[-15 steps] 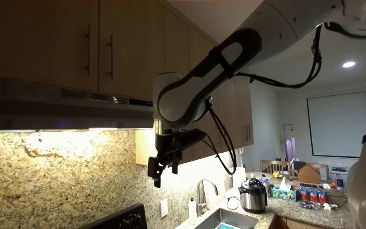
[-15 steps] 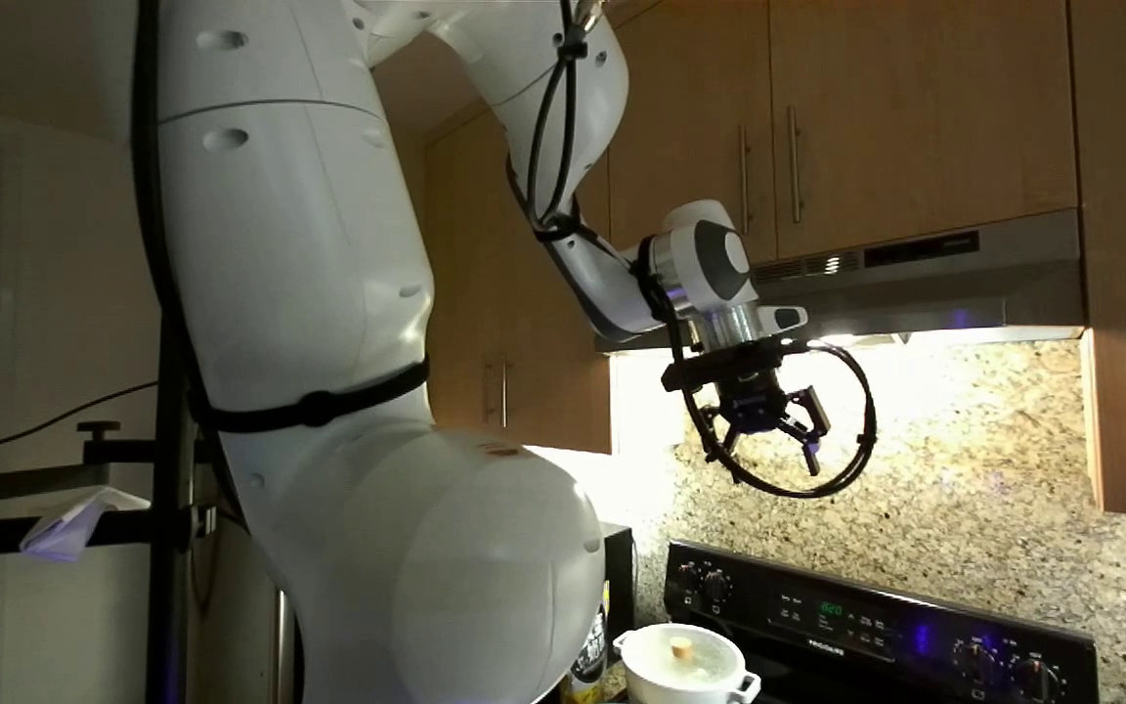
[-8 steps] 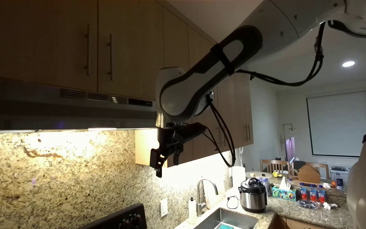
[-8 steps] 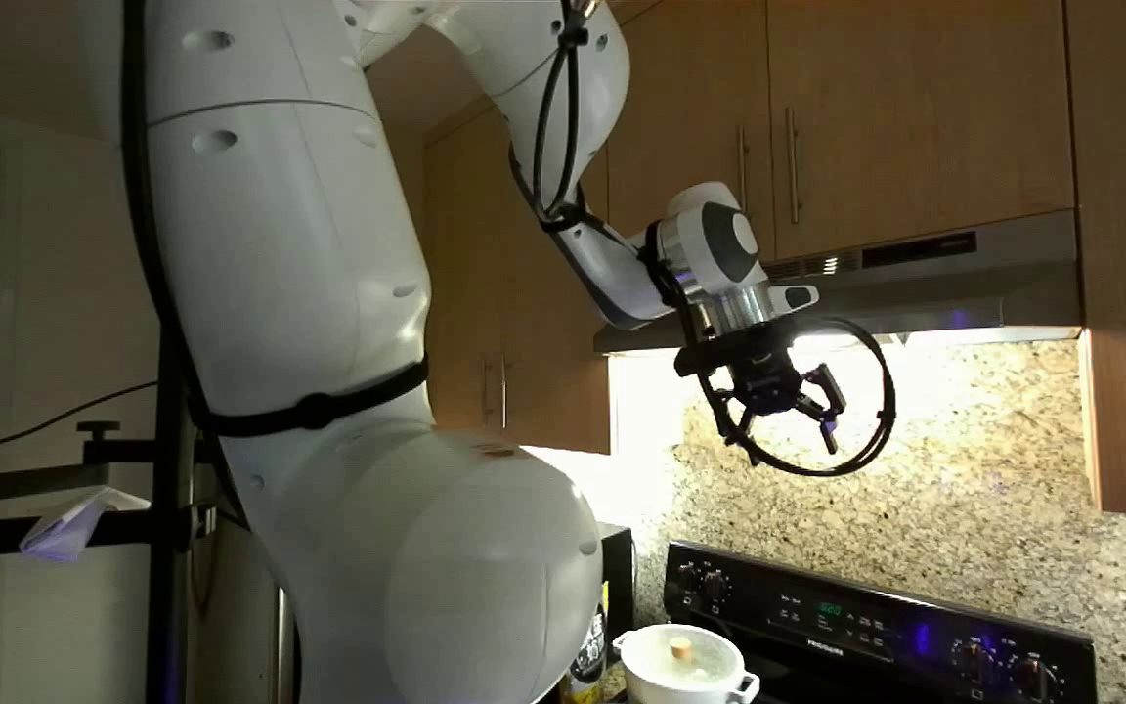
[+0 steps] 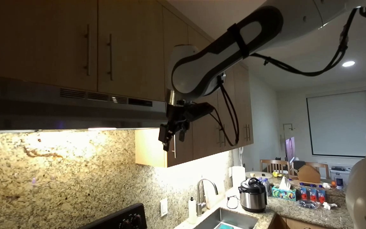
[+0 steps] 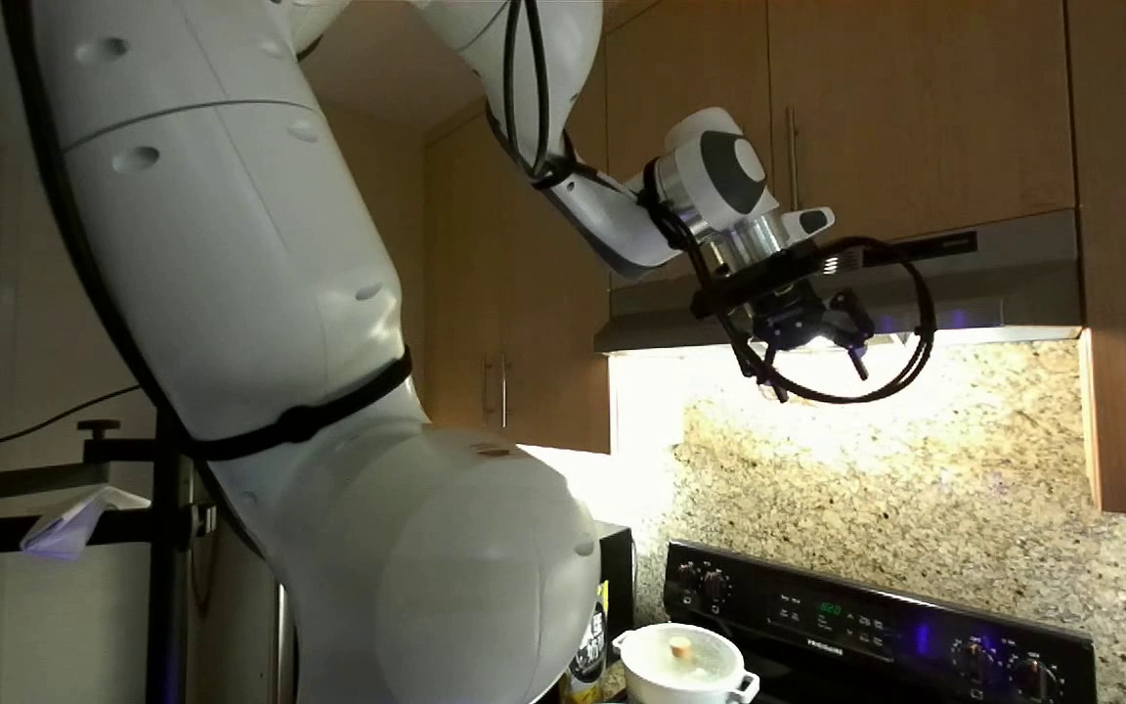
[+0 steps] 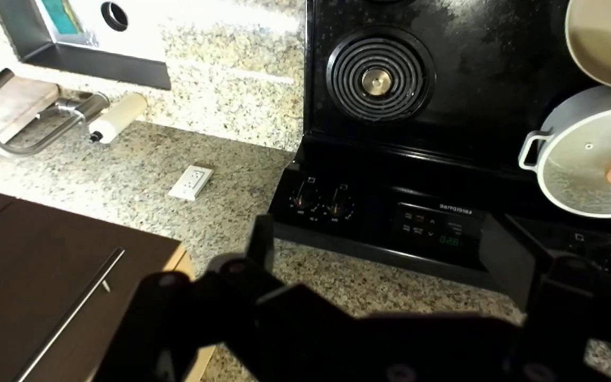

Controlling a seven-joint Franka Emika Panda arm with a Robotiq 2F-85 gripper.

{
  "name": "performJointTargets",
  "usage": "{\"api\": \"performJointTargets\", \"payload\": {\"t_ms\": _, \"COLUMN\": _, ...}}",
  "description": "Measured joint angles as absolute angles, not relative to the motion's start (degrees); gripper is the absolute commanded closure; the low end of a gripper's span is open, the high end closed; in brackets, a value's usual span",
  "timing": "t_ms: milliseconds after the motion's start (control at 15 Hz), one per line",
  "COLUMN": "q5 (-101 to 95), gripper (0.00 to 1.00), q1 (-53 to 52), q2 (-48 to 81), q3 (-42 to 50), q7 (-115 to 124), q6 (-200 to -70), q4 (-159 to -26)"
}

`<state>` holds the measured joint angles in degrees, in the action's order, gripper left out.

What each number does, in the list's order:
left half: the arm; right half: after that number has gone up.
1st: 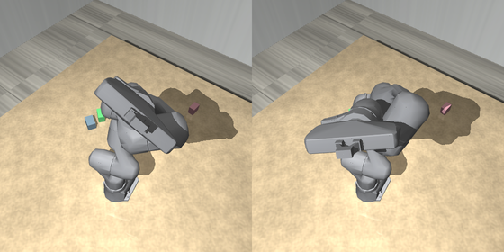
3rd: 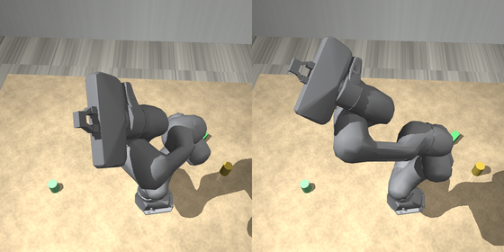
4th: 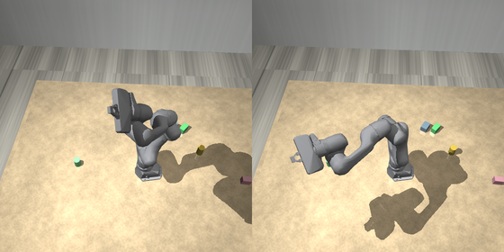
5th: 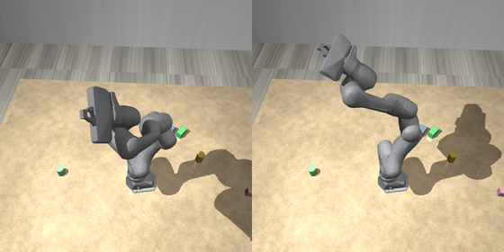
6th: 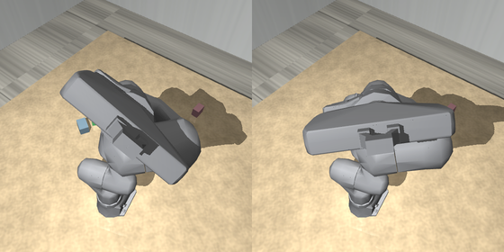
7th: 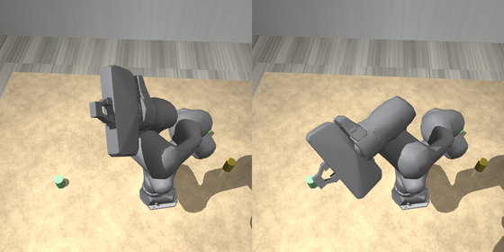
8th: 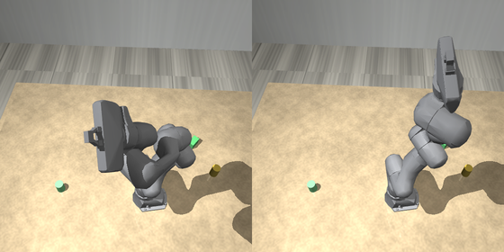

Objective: Turn off the light stove

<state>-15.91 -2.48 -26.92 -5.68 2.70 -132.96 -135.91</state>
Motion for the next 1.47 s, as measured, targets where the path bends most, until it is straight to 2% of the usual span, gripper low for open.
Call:
{"api": "performJointTargets", "payload": {"t_ms": 333, "q5": -15.9, "gripper": 0.00, "q1": -2.5, "q2": -30.5, "q3": -4.8, "q7": 1.6, "q6": -137.7, "q4": -135.7}}
{"api": "performJointTargets", "payload": {"t_ms": 1200, "q5": -16.4, "gripper": 0.00, "q1": -1.0, "q2": -28.3, "q3": -4.3, "q7": -0.7, "q6": -175.1, "q4": -135.6}}
{"api": "performJointTargets", "payload": {"t_ms": 1467, "q5": -15.9, "gripper": 0.00, "q1": -0.8, "q2": -27.9, "q3": -4.5, "q7": -0.7, "q6": -175.6, "q4": -135.6}}
